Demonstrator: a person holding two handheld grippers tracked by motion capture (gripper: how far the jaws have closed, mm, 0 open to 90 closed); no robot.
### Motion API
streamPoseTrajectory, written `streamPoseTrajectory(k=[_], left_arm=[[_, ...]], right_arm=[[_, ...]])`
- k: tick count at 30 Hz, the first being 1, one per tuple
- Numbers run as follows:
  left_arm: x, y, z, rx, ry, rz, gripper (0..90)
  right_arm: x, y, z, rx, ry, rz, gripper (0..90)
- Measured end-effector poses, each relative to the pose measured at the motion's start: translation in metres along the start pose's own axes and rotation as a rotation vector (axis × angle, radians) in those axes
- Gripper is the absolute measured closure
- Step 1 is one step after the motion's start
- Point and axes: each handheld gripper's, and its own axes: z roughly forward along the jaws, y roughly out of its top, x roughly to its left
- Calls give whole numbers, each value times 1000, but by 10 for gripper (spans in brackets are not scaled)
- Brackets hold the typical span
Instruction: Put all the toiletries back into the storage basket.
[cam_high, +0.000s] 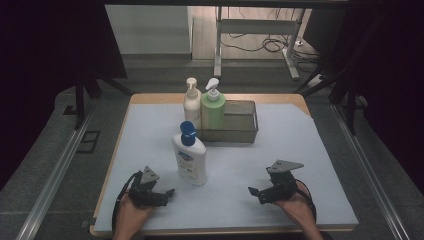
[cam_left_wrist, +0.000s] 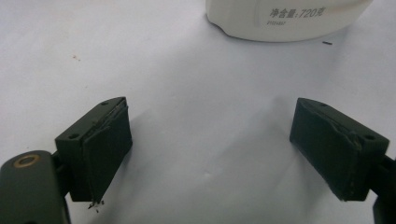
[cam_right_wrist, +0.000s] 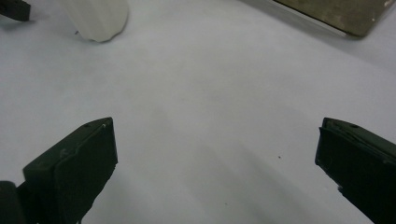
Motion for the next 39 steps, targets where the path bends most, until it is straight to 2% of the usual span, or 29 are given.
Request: streamPoseTrajectory(k=[2,6,8,11,26,34,39], left_arm=[[0,0,0,0,0,0,126],[0,0,0,0,0,0,126],[0,0,0,0,0,1,126],[0,0,0,0,0,1,126],[0,0,0,0,0,-1,127],[0,0,0,0,0,-1,127],[1,0,0,0,-1,-1,127]], right_arm=[[3,6,-2,-11,23,5,0],[6,13,-3,-19,41,11,0],[9,19,-4,-27,42,-11,0],[12,23,-3,-31,52,-17,0],[30,50,6,-38,91,-51,0],[43,70,11,-56,126,-64,0],[50,79,15,-63,138,-52,0]])
